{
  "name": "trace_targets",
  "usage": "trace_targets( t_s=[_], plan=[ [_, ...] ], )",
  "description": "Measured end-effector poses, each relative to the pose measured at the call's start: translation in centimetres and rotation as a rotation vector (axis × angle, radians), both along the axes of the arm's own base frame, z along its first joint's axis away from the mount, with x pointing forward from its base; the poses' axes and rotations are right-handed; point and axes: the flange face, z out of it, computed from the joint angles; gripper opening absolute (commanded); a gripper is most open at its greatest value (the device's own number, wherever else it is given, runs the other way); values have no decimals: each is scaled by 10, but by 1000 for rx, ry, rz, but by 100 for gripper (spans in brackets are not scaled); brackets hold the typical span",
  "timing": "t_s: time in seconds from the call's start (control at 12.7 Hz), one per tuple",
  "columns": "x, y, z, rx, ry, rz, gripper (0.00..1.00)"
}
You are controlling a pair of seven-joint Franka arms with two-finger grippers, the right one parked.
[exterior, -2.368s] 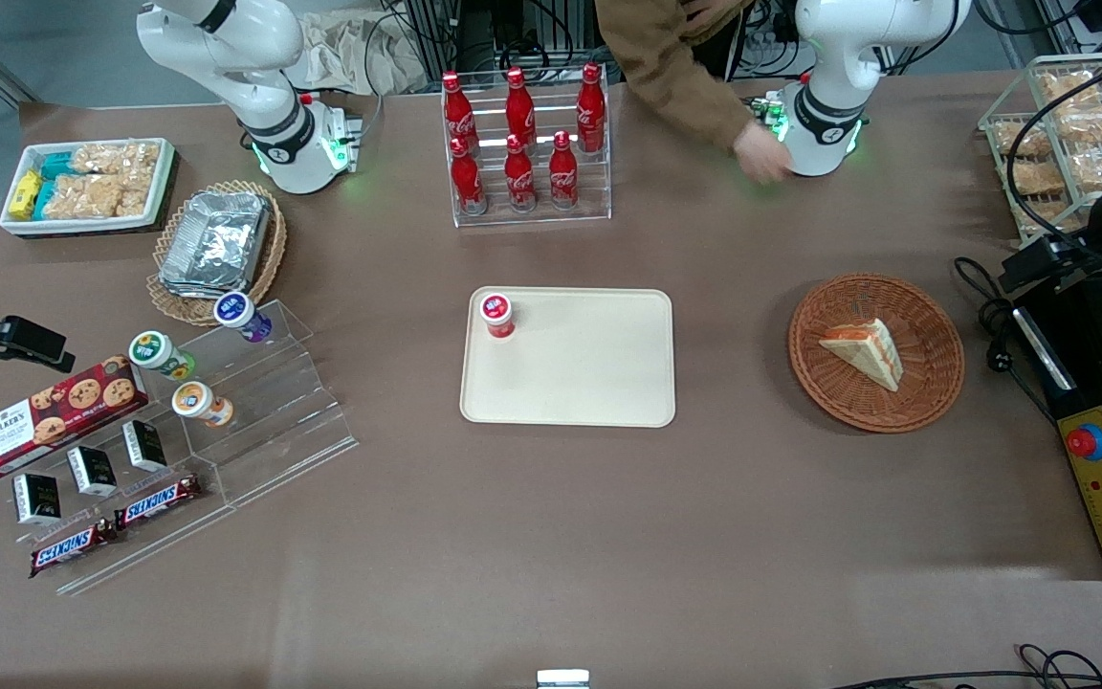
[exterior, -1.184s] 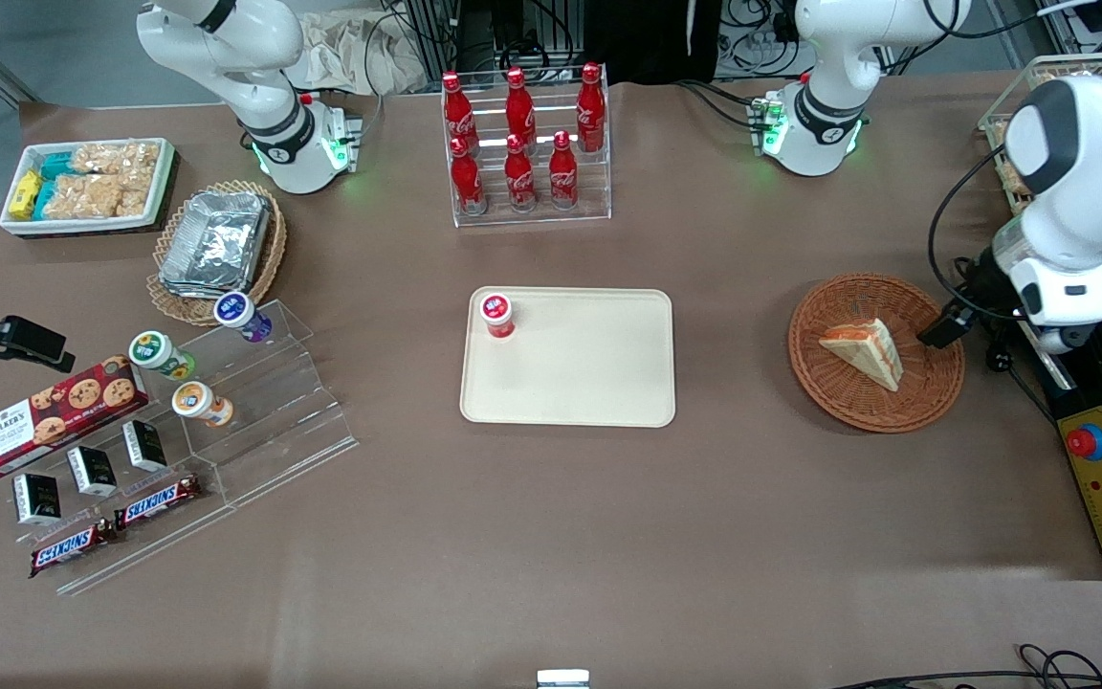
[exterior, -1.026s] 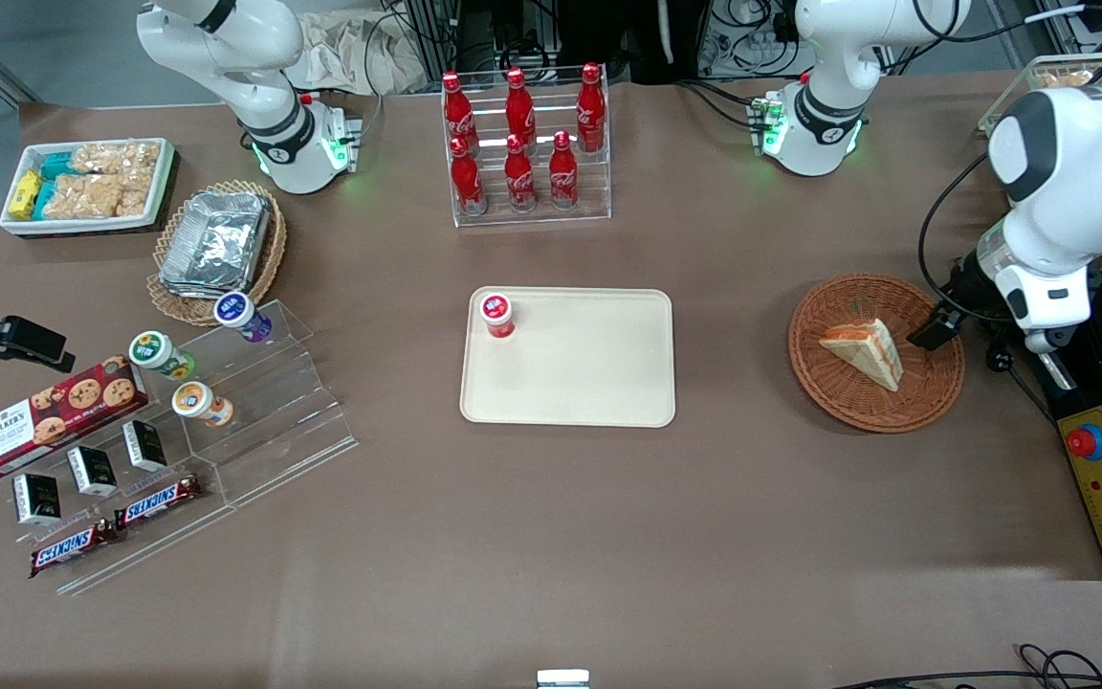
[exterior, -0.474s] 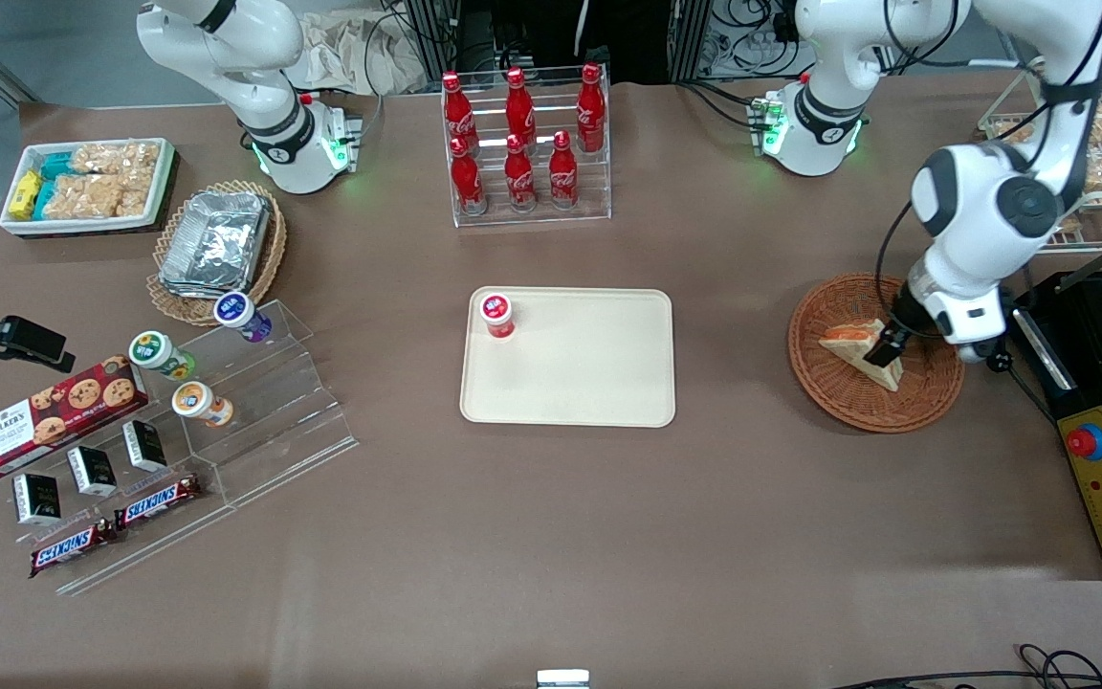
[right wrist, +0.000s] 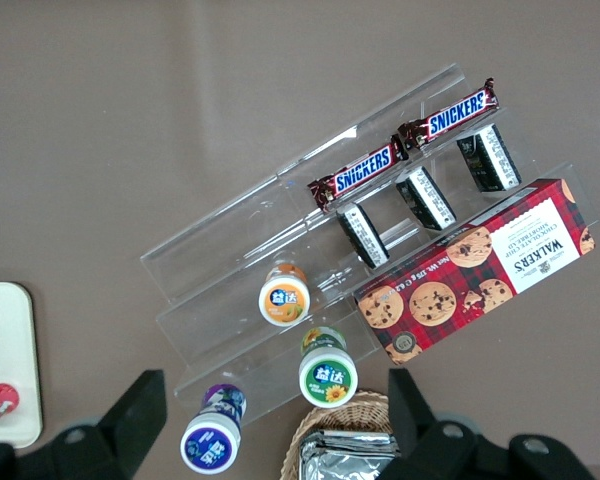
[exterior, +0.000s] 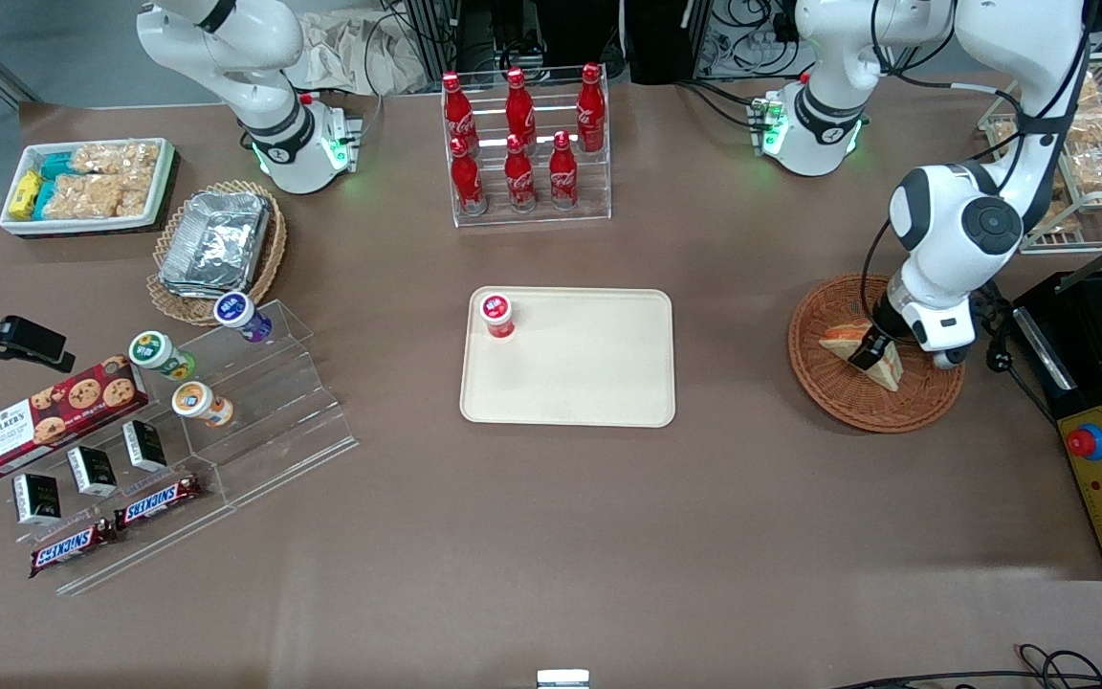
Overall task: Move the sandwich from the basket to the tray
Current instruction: 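Lower the left gripper and close it on the wrapped sandwich, then lift the sandwich out of the basket with the left gripper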
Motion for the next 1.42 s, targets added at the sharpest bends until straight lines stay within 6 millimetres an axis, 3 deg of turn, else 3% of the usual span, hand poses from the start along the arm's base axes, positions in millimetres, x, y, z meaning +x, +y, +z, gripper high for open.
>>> trace_targets(
  t_s=[0.32,0.55,0.87,1.11,1.26,1.42],
  plan=[
    [3,0,7,-1,-18,-1,0],
    [12,-2,42,-2,-20,-35,0],
    [24,-3,140,-7,37,-145,0],
    [38,-11,238,-10,103,-257,0],
    [41,-25,290,-5,113,-373,0],
    [39,-59,317,8,108,-548,0]
  ],
)
